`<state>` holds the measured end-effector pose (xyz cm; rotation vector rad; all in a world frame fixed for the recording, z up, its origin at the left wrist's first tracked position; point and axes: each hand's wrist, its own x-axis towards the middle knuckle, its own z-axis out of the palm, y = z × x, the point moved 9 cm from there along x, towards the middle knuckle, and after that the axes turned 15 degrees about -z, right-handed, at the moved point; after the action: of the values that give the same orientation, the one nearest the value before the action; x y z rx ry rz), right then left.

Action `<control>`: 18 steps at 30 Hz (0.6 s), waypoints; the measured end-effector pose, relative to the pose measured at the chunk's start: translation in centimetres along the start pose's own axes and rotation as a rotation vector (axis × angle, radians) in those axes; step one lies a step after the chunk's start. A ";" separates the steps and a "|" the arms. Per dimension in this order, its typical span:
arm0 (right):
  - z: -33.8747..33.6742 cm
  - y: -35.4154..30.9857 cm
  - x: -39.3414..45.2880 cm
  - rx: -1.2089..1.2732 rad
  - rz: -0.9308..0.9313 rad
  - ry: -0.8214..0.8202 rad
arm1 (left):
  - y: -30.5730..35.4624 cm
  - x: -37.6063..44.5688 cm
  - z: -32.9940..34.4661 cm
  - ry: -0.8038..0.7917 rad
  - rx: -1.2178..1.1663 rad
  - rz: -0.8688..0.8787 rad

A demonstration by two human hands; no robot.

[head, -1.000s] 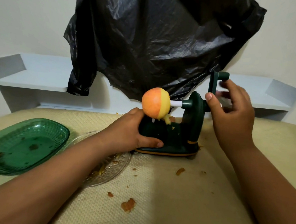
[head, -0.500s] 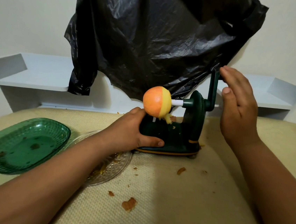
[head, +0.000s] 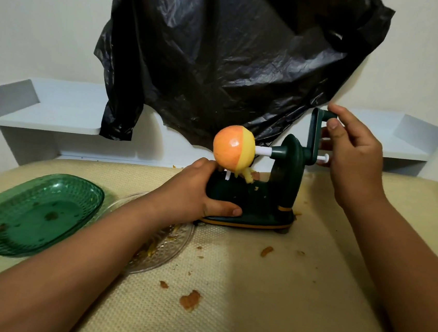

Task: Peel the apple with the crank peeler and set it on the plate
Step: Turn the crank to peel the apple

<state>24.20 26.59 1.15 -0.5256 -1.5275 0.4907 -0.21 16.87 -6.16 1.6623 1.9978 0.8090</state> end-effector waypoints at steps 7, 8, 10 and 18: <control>0.2 0.4 0.0 -0.030 0.056 0.006 | -0.1 0.1 0.1 -0.002 0.033 -0.007; 0.2 0.4 0.0 -0.033 0.062 0.005 | -0.1 0.1 0.2 -0.005 0.042 -0.006; 0.2 0.6 0.0 -0.038 0.076 0.002 | 0.0 0.1 0.2 -0.010 0.053 -0.003; 0.6 1.6 0.1 -0.028 0.175 -0.046 | -0.1 0.0 0.2 -0.008 0.081 0.001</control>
<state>23.61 27.92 0.24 -0.6781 -1.5416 0.6204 -0.13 16.91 -6.40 1.7086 2.0493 0.7290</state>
